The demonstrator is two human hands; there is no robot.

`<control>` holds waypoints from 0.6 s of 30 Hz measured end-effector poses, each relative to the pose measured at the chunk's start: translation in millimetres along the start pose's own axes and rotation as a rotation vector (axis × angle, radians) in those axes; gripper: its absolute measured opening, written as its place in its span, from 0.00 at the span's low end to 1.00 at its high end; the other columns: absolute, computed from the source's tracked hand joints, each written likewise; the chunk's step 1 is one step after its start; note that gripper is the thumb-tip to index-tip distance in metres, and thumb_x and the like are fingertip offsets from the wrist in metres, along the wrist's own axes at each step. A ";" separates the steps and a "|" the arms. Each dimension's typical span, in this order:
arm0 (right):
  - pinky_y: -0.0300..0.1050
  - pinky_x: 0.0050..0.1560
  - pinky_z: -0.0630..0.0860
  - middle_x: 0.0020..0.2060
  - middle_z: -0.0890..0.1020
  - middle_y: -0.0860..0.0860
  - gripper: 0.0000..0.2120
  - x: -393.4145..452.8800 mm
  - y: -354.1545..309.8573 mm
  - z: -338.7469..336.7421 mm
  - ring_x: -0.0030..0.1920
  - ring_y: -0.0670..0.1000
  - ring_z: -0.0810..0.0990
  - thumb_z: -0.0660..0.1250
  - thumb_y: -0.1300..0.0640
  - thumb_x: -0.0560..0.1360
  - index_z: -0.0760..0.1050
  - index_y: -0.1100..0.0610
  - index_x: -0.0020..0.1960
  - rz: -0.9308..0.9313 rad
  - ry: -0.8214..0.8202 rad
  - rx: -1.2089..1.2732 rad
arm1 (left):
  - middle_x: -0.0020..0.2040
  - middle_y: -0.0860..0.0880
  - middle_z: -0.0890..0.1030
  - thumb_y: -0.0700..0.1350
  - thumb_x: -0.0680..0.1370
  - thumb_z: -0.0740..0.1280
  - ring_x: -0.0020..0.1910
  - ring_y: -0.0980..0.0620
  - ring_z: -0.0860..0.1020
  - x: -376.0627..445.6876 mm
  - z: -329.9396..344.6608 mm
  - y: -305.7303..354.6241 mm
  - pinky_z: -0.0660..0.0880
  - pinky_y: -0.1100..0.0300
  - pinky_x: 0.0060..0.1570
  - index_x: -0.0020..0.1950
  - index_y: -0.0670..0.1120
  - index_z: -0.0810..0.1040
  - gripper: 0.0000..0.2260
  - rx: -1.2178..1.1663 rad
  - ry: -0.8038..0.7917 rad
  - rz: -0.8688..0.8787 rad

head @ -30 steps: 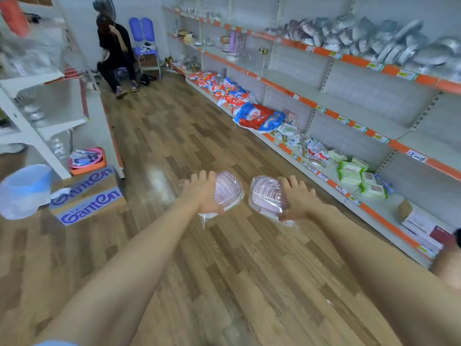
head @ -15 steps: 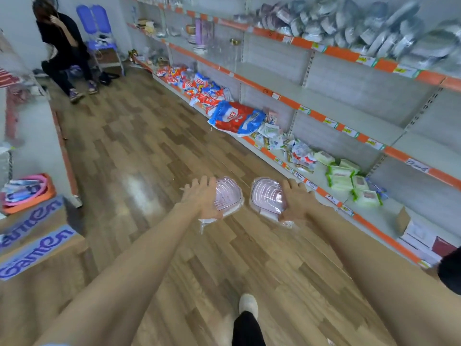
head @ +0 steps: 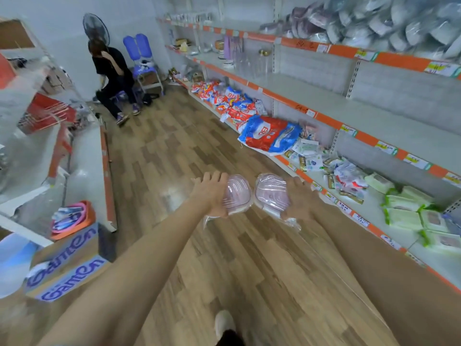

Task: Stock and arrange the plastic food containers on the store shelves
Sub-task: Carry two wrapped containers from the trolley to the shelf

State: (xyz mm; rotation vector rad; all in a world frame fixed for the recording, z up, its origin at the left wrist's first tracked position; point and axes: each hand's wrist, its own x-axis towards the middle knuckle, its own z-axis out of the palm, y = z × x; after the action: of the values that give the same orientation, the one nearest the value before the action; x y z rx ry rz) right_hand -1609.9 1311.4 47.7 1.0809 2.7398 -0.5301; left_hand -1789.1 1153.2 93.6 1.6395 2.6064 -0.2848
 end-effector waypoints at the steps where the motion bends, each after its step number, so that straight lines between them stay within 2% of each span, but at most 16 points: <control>1: 0.57 0.61 0.64 0.70 0.58 0.57 0.51 19.1 3.3 -2.3 0.69 0.61 0.59 0.75 0.46 0.61 0.48 0.55 0.74 0.005 0.000 -0.002 | 0.65 0.48 0.65 0.56 0.63 0.75 0.63 0.44 0.65 16.8 1.3 -3.6 0.66 0.53 0.61 0.68 0.45 0.59 0.41 -0.012 -0.002 -0.014; 4: 0.54 0.57 0.65 0.69 0.59 0.56 0.50 43.1 8.8 -9.7 0.68 0.60 0.60 0.75 0.47 0.61 0.49 0.56 0.73 -0.014 -0.004 -0.015 | 0.65 0.48 0.64 0.56 0.63 0.75 0.63 0.44 0.65 42.5 6.5 -7.1 0.65 0.50 0.63 0.69 0.44 0.59 0.41 -0.010 -0.027 -0.022; 7: 0.58 0.62 0.64 0.70 0.58 0.54 0.51 93.1 14.3 -28.7 0.69 0.59 0.59 0.75 0.49 0.62 0.47 0.55 0.75 -0.020 -0.010 -0.034 | 0.67 0.47 0.64 0.55 0.64 0.75 0.64 0.44 0.65 96.9 10.1 -18.5 0.65 0.49 0.64 0.69 0.44 0.58 0.41 -0.011 -0.033 -0.025; 14: 0.60 0.63 0.63 0.70 0.60 0.55 0.51 224.7 34.0 -100.0 0.69 0.60 0.59 0.75 0.51 0.62 0.48 0.55 0.74 0.040 0.031 -0.091 | 0.69 0.45 0.63 0.54 0.66 0.74 0.66 0.43 0.63 256.5 -10.5 -53.2 0.66 0.48 0.65 0.74 0.43 0.55 0.44 -0.074 0.009 0.001; 18: 0.60 0.64 0.65 0.71 0.59 0.54 0.50 313.6 34.5 -156.4 0.70 0.61 0.58 0.75 0.51 0.62 0.48 0.55 0.75 0.051 0.065 -0.121 | 0.70 0.45 0.64 0.54 0.66 0.74 0.67 0.42 0.64 345.5 -37.2 -88.9 0.65 0.48 0.65 0.75 0.43 0.53 0.46 -0.084 0.093 -0.019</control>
State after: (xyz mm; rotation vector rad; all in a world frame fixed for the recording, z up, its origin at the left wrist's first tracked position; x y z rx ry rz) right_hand -1816.4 1591.6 100.7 1.1541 2.7500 -0.3222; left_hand -2017.8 1429.5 93.5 1.6405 2.6615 -0.1001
